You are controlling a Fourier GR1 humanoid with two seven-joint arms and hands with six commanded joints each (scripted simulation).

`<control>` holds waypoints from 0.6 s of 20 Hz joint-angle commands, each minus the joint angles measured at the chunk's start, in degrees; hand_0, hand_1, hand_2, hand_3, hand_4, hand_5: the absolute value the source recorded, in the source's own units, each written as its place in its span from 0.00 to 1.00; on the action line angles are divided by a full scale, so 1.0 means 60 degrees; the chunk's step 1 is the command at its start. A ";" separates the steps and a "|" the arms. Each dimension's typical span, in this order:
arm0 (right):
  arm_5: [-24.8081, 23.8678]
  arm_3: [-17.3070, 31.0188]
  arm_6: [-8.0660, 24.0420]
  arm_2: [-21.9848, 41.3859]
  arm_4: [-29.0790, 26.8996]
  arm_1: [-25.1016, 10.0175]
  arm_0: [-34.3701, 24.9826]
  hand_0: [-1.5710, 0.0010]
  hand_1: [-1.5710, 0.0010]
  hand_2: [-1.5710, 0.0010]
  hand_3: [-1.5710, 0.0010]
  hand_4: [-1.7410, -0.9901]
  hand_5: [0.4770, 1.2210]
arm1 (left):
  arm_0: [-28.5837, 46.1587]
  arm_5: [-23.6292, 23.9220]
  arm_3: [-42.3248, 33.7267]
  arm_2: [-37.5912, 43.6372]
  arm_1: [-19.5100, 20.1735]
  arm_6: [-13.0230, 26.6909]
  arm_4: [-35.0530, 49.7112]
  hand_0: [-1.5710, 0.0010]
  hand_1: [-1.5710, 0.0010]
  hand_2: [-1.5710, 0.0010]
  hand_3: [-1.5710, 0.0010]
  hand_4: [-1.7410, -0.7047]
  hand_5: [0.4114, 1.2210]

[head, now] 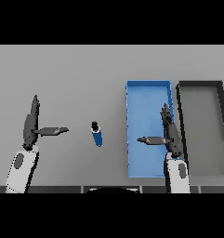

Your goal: Pick up the blue pipe and place it into the blue bin.

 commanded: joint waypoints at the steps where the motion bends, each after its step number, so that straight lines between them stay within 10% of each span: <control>1: -0.0012 0.0006 0.0007 0.0000 0.0000 0.0004 -0.0011 1.00 1.00 1.00 1.00 0.69 0.17 | -0.0009 0.0001 0.0007 0.0009 -0.0001 -0.0038 0.0004 1.00 1.00 1.00 1.00 0.71 0.22; 6: -0.0045 0.0078 0.0081 0.0026 0.0052 0.0028 -0.0126 1.00 1.00 1.00 1.00 0.69 0.17 | -0.0061 -0.0080 0.0115 0.0093 0.0045 -0.0111 0.0074 1.00 1.00 1.00 1.00 0.71 0.22; 8: 0.0434 -0.0427 -0.0876 0.0478 0.0776 -0.0825 0.0462 1.00 1.00 1.00 1.00 0.68 0.17 | 0.0523 -0.1675 -0.0122 -0.0410 0.1063 -0.1119 -0.0125 1.00 1.00 1.00 1.00 0.70 0.22; 12: 0.0594 -0.0829 -0.0622 0.0768 0.1160 -0.1147 0.0645 1.00 1.00 1.00 1.00 0.68 0.16 | 0.0551 -0.2601 0.0074 -0.0526 0.1623 -0.1435 -0.0109 1.00 1.00 1.00 1.00 0.71 0.22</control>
